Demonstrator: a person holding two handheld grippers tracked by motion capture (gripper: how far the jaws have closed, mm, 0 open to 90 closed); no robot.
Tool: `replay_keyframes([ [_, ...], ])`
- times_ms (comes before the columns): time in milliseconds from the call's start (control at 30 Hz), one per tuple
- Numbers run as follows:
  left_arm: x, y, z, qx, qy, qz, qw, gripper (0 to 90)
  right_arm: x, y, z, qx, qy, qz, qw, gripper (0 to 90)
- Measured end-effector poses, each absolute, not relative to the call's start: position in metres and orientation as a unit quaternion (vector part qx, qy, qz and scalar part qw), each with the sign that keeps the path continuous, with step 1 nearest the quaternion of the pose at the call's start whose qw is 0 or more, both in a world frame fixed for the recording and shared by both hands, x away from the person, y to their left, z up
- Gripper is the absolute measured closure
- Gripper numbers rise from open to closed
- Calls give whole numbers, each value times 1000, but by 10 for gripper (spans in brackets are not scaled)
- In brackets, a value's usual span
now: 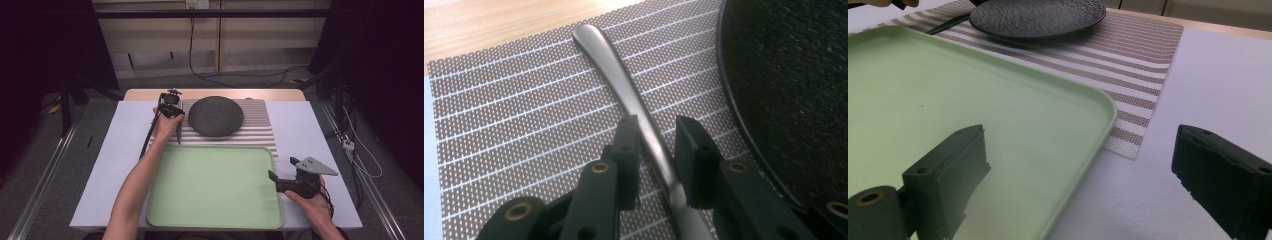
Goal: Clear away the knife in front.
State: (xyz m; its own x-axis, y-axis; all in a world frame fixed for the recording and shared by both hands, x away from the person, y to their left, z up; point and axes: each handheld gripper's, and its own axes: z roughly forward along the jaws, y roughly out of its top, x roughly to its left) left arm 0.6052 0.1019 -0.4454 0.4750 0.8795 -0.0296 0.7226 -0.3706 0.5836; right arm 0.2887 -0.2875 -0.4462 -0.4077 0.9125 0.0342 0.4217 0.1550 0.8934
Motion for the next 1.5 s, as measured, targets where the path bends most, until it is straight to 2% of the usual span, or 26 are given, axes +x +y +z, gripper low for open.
replay_keyframes([
  [367,610,101,-440,829,487,123,246,795,289,-287,-447,470,712,447,269,75],
  [767,614,103,-442,826,486,127,258,780,291,-287,-448,470,715,444,265,76],
  [800,614,103,-443,825,486,130,257,721,290,-287,-448,470,715,444,265,77],
  [833,615,104,-443,823,488,131,259,721,290,-287,-448,470,715,444,265,77],
  [900,615,102,-443,829,481,122,259,789,290,-287,-448,470,715,444,265,77],
  [1500,620,99,-439,840,477,110,235,798,290,-288,-449,473,715,443,262,76],
])
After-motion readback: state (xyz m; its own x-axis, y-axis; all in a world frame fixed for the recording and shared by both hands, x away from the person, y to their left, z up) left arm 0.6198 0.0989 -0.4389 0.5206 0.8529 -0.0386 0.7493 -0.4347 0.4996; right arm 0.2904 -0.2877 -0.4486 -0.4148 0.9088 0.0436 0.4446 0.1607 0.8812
